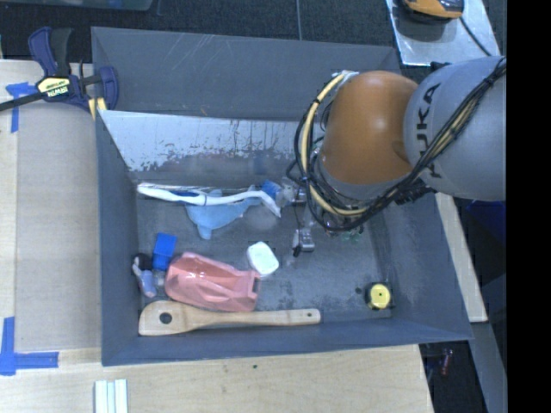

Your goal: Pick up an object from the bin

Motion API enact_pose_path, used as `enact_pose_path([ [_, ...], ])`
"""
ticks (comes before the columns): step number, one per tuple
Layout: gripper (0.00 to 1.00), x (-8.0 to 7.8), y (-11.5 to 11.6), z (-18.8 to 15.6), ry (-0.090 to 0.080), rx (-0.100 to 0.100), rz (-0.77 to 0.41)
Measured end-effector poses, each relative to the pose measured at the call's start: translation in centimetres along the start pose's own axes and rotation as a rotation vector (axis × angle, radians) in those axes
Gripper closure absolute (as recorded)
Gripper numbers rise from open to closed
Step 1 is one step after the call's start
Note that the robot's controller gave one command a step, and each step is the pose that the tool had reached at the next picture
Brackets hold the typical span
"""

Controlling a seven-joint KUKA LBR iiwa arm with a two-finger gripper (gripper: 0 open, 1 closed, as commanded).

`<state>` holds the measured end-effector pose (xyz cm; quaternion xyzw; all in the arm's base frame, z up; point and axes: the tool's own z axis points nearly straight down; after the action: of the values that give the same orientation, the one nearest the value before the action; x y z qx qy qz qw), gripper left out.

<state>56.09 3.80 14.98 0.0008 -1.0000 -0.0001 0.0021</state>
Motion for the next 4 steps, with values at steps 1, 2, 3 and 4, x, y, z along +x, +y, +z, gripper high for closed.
enact_pose_path([
  [1, 0.0, -0.2, 0.0, -0.4, -0.008, 0.0, 0.002],
  [2, 0.0, -3.1, 7.5, 7.8, -0.012, -0.003, 0.103],
  [3, 0.0, -5.5, 9.2, 4.5, -0.013, 0.002, 0.08],
  [4, 0.0, -6.0, 14.8, 5.2, 0.005, 0.001, 0.36],
])
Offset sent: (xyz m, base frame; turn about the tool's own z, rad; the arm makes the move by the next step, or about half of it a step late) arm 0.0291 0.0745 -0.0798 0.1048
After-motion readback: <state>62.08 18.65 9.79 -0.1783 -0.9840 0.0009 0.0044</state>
